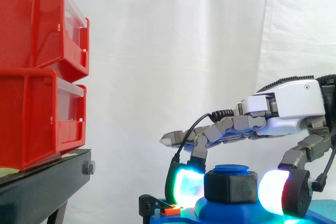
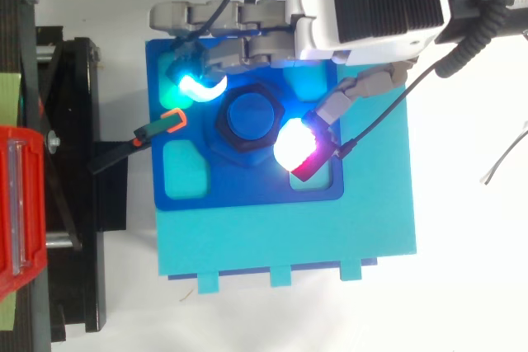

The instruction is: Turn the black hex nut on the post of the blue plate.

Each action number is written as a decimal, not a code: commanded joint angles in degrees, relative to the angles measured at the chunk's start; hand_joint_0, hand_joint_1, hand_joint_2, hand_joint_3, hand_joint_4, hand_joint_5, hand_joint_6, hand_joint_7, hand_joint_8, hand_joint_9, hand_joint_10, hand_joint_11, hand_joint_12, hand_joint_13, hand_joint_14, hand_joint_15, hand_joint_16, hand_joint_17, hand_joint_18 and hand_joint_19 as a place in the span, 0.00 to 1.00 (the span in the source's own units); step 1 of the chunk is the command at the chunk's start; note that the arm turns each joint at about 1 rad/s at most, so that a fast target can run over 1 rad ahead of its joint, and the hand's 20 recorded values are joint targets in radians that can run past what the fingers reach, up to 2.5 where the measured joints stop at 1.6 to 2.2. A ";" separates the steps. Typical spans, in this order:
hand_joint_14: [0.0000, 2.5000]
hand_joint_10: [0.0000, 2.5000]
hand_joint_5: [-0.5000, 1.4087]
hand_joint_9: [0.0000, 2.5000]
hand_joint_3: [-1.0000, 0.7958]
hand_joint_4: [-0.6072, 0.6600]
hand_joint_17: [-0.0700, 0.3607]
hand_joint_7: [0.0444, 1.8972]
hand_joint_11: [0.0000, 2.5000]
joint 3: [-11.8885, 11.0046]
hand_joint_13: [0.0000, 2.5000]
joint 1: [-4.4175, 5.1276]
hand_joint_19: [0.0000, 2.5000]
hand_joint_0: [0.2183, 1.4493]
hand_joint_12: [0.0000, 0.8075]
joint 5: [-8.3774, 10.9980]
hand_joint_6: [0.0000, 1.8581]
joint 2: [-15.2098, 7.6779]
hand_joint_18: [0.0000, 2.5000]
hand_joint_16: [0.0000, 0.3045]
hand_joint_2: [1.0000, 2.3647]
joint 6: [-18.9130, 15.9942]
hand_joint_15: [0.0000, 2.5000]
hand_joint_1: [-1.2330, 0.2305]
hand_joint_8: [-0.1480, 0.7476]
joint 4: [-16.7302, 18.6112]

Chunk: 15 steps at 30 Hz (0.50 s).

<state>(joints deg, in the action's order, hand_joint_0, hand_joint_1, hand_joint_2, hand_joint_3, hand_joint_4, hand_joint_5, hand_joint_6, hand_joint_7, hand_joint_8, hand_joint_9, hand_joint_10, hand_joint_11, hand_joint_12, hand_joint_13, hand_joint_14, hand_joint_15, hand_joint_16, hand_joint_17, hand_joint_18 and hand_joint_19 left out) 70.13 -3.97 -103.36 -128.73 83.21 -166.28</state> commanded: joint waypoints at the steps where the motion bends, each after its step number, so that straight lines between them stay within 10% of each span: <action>1: 0.00 0.00 0.13 0.00 0.28 0.72 0.32 0.36 0.00 0.01 0.00 0.01 0.08 0.22 0.28 -0.09 0.33 -0.03 0.01 0.10 0.00 0.02 0.03 0.39 0.21 -0.01; 15: 0.00 0.08 0.11 0.00 0.28 0.64 0.34 0.44 0.00 -0.17 0.00 0.10 0.07 0.14 0.30 -0.09 0.28 0.06 0.02 0.11 0.00 0.02 0.04 0.34 0.22 -0.10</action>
<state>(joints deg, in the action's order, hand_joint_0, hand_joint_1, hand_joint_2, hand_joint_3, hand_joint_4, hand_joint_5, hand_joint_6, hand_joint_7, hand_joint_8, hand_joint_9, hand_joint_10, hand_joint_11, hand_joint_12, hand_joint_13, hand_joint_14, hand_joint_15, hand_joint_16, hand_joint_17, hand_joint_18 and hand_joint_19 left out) 70.08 -3.91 -103.44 -128.66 83.23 -166.28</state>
